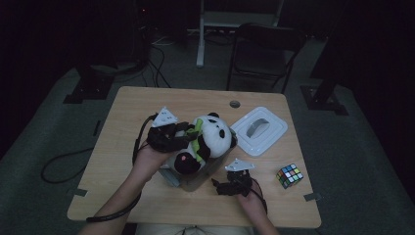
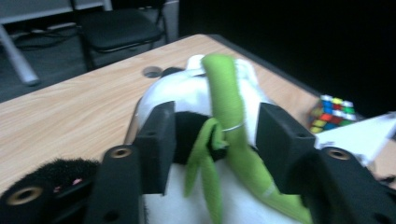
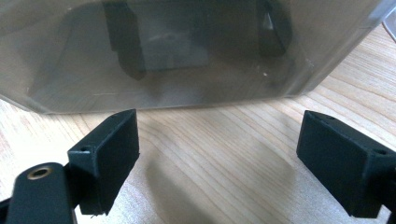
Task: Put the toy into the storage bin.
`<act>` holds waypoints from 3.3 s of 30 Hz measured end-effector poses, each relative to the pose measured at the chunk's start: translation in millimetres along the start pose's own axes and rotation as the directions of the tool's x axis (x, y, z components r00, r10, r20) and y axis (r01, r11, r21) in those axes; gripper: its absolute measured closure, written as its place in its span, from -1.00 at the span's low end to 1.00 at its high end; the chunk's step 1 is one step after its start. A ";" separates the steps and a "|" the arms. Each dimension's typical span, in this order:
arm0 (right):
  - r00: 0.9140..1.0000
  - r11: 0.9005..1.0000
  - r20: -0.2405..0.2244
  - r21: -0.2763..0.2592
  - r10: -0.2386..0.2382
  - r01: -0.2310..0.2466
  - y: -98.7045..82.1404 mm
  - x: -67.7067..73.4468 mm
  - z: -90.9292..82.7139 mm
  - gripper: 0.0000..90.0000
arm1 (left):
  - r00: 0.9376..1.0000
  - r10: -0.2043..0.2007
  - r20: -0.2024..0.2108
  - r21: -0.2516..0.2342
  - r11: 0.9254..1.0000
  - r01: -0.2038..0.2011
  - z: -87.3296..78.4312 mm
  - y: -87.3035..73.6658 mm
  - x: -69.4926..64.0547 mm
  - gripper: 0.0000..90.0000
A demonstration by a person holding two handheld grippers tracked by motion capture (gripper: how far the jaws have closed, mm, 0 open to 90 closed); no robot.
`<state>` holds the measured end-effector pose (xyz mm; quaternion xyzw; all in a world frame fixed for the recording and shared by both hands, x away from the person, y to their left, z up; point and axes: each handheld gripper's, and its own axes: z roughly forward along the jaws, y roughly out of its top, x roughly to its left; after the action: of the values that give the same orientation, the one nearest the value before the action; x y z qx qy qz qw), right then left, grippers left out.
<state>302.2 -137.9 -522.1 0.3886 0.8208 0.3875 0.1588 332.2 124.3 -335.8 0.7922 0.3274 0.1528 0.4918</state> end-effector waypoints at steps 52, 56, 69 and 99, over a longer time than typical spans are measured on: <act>1.000 0.999 0.011 -0.046 0.022 -0.021 13.2 -12.9 -12.1 -0.71 | 0.951 -0.111 -0.290 0.156 0.975 0.161 36.3 -111.3 146.4 -0.99; 0.999 0.998 0.013 -0.050 0.039 -0.038 14.0 -14.9 -11.9 -0.71 | 0.957 -0.089 -0.275 0.166 0.976 0.139 43.5 -112.6 140.0 -0.99; 0.999 0.998 0.011 -0.054 0.032 -0.032 20.4 -19.0 -11.5 -0.72 | 0.963 -0.098 -0.250 0.171 0.975 0.144 41.0 -121.8 129.0 -0.99; 0.998 0.995 -0.021 -0.071 0.063 -0.065 23.5 -43.5 -11.4 -0.57 | 0.990 -0.019 -0.140 0.209 0.977 0.048 34.9 -134.3 76.2 -0.99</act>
<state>336.0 -167.6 -498.5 0.4052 0.7950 0.4248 0.1526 358.7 192.1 -476.5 0.8220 0.3880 0.1628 0.3838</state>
